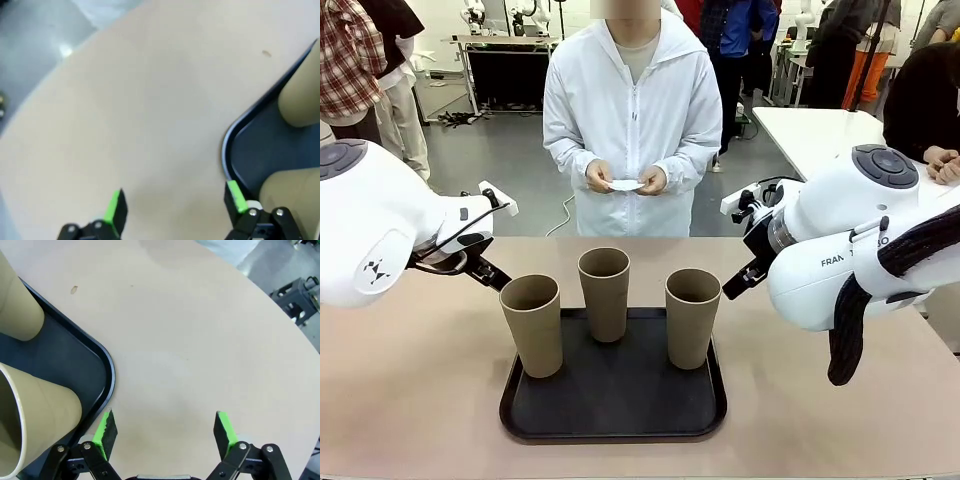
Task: Place coasters on the table and set cups on them.
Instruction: Pick up one Reusable plastic cup and place it on a coaster set by the human.
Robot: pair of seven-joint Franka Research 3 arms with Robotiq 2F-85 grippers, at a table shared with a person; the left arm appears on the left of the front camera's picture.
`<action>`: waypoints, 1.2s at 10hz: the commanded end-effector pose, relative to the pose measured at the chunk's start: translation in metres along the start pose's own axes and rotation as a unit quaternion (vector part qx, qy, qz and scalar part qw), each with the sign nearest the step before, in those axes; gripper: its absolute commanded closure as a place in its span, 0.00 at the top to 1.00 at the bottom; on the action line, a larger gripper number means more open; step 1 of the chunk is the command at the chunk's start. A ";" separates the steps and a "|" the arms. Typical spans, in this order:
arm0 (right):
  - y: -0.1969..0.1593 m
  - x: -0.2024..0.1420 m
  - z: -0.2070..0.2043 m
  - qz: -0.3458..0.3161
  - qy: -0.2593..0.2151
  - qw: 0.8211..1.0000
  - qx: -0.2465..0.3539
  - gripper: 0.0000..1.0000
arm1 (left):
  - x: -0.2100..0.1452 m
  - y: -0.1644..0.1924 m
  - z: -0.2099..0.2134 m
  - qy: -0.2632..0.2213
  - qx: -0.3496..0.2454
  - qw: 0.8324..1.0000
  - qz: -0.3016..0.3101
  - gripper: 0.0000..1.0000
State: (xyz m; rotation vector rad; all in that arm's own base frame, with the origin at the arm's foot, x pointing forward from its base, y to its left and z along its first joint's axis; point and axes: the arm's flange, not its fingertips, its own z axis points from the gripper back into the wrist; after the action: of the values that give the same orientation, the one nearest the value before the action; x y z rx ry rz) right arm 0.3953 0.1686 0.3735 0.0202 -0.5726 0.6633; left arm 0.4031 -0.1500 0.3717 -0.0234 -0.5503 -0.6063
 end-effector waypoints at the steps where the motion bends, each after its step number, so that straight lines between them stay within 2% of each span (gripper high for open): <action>1: 0.000 0.000 0.000 0.000 0.000 1.000 0.000 1.00 | 0.000 0.000 0.000 0.000 0.000 1.000 0.000 1.00; 7: 0.000 0.000 0.000 0.000 0.000 1.000 0.000 1.00 | 0.000 0.000 0.000 0.000 0.000 1.000 0.000 1.00; 8: -0.007 0.000 0.011 -0.012 0.007 1.000 0.005 1.00 | -0.001 0.011 0.010 0.007 0.011 1.000 0.007 1.00; 9: -0.016 -0.004 0.031 -0.032 0.038 0.999 0.008 1.00 | -0.005 0.021 0.032 0.015 0.002 1.000 0.006 1.00; 10: -0.014 -0.011 0.059 -0.031 0.089 0.995 0.012 1.00 | -0.018 0.019 0.057 0.021 -0.011 1.000 0.001 1.00; 11: -0.007 -0.014 0.092 -0.034 0.105 0.994 0.002 1.00 | -0.027 0.019 0.085 0.028 -0.014 0.999 -0.010 1.00; 12: 0.009 -0.022 0.126 -0.035 0.131 0.991 0.011 1.00 | -0.045 0.018 0.110 0.041 -0.046 0.998 -0.015 1.00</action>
State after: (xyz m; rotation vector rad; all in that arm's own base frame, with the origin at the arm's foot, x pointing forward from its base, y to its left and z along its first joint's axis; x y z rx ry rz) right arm 0.3559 0.1364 0.4343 -0.0119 -0.3620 0.6033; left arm 0.3812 -0.1180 0.4352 -0.0305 -0.4846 -0.6162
